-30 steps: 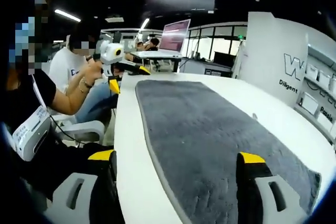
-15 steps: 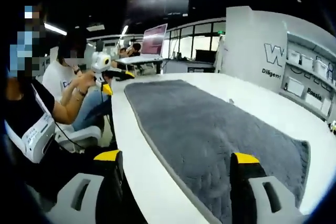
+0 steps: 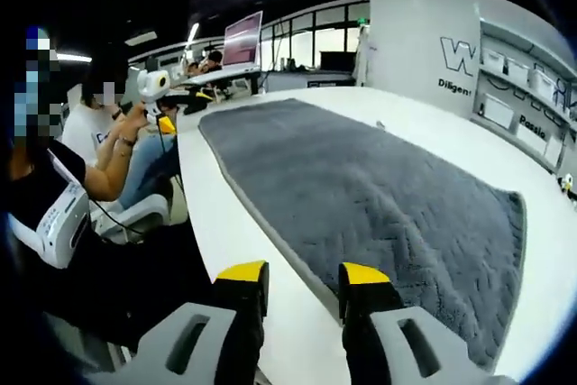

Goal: Open the folded towel by lifting each exposed corner and separating the folded layers until the towel lies flat within the target outline without major curled edges

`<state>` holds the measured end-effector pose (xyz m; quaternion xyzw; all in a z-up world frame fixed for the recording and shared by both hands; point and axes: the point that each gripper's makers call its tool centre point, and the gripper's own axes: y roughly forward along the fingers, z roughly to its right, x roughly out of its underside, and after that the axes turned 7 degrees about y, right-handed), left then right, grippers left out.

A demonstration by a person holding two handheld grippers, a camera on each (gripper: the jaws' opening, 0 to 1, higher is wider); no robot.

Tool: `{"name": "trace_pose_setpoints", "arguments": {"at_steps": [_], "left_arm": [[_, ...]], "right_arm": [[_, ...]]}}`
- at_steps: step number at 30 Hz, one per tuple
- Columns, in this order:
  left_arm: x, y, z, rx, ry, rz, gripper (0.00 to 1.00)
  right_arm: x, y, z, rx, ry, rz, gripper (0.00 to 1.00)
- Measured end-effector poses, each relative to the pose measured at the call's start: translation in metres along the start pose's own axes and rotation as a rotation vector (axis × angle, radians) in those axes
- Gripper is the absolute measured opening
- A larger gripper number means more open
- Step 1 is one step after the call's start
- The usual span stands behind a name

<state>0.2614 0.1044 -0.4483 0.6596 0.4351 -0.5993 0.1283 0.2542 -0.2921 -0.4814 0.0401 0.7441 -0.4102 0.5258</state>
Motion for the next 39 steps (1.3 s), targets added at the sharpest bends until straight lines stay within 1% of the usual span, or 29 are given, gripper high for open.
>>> {"name": "trace_pose_setpoints", "arguments": {"at_steps": [4,7,9,11,14,17,24,28,33,36,39], "left_arm": [[0.002,-0.001,0.0,0.001,-0.002,-0.006,0.99],[0.003,-0.002,0.0,-0.002,-0.006,-0.006,0.99],[0.004,-0.003,0.0,-0.004,-0.009,-0.006,0.99],[0.005,-0.003,-0.001,-0.004,-0.01,-0.007,0.99],[0.007,-0.003,-0.001,-0.004,-0.011,-0.012,0.99],[0.007,-0.003,-0.002,-0.004,-0.012,-0.012,0.99],[0.008,-0.004,0.0,-0.004,-0.011,-0.016,0.99],[0.009,-0.004,-0.001,-0.004,-0.012,-0.018,0.99],[0.011,-0.005,-0.004,-0.005,-0.018,-0.022,0.99],[0.011,-0.007,-0.005,-0.01,-0.02,-0.02,0.99],[0.01,-0.009,-0.006,-0.015,-0.022,-0.017,0.99]], "right_arm": [[0.004,0.004,0.001,-0.008,0.008,-0.021,0.25],[0.007,0.007,-0.001,-0.031,0.03,-0.036,0.22],[0.014,0.009,-0.004,-0.048,0.049,-0.064,0.22],[0.013,0.009,-0.004,-0.046,0.061,-0.06,0.22],[0.014,0.007,-0.004,-0.06,0.096,-0.06,0.21],[0.014,0.006,-0.005,-0.071,0.112,-0.053,0.2],[0.017,0.003,-0.009,-0.081,0.103,-0.058,0.19],[0.017,0.003,-0.012,-0.082,0.102,-0.049,0.19],[0.016,0.002,-0.014,-0.092,0.112,-0.024,0.22],[0.015,0.001,-0.014,-0.084,0.106,-0.009,0.24],[0.013,-0.003,-0.012,-0.065,0.088,0.001,0.3]]}}
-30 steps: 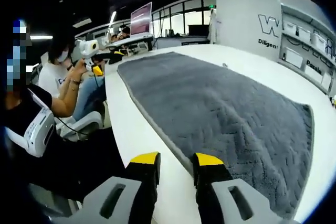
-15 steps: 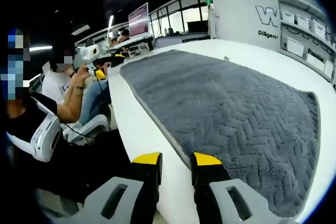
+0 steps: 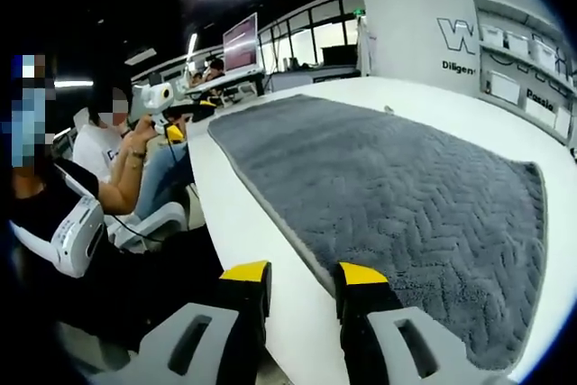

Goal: Open the folded towel by lifting each exposed corner and separating the folded layers until the towel lies flat within the target outline without major curled edges

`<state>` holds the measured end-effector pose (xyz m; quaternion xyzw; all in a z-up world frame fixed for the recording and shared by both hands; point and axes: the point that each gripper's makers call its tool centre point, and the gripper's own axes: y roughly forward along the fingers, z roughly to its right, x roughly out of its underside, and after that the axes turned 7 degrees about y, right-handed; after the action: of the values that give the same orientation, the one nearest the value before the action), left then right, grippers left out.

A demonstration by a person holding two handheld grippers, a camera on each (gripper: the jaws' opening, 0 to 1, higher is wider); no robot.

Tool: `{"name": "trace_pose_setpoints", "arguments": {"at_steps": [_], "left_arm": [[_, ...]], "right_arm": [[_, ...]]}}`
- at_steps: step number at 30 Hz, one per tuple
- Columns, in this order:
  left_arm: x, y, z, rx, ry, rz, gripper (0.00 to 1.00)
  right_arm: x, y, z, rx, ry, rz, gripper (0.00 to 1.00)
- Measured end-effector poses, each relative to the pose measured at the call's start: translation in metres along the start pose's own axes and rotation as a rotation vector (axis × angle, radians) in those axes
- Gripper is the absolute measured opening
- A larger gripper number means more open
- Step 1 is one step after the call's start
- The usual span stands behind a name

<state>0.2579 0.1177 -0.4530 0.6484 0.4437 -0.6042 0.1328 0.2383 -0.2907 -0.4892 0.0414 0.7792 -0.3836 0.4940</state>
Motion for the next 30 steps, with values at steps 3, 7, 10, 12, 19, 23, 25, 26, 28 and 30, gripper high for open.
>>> {"name": "trace_pose_setpoints", "arguments": {"at_steps": [3,7,10,12,19,23,25,26,28,30], "left_arm": [[0.001,-0.001,-0.001,-0.005,-0.002,0.0,0.99],[0.001,-0.001,-0.004,-0.011,-0.009,0.002,0.98],[0.001,-0.002,-0.003,-0.012,-0.011,0.005,0.98],[0.0,-0.002,-0.002,-0.01,-0.011,0.009,0.98],[0.004,0.0,0.0,-0.019,0.009,-0.017,0.99],[0.003,0.0,0.001,-0.013,-0.013,0.0,0.99],[0.004,0.002,0.0,-0.021,-0.012,-0.004,0.99],[0.005,0.002,0.0,-0.023,-0.011,-0.008,0.99],[0.005,0.003,-0.002,-0.028,-0.01,-0.011,0.99],[0.005,0.004,-0.001,-0.022,-0.015,-0.006,0.99]], "right_arm": [[-0.004,-0.004,0.003,0.015,-0.008,0.022,0.34],[-0.016,-0.01,0.014,0.062,-0.037,0.07,0.39],[-0.025,-0.013,0.032,0.087,-0.062,0.081,0.4],[-0.03,-0.013,0.043,0.104,-0.06,0.091,0.44],[-0.069,-0.014,0.093,0.18,-0.059,0.164,0.57],[-0.083,-0.012,0.124,0.236,-0.04,0.183,0.64],[-0.093,-0.011,0.147,0.291,-0.022,0.212,0.63],[-0.097,-0.01,0.154,0.307,-0.014,0.226,0.62],[-0.107,-0.007,0.169,0.333,-0.015,0.25,0.6],[-0.113,-0.002,0.183,0.362,-0.009,0.25,0.59]]}}
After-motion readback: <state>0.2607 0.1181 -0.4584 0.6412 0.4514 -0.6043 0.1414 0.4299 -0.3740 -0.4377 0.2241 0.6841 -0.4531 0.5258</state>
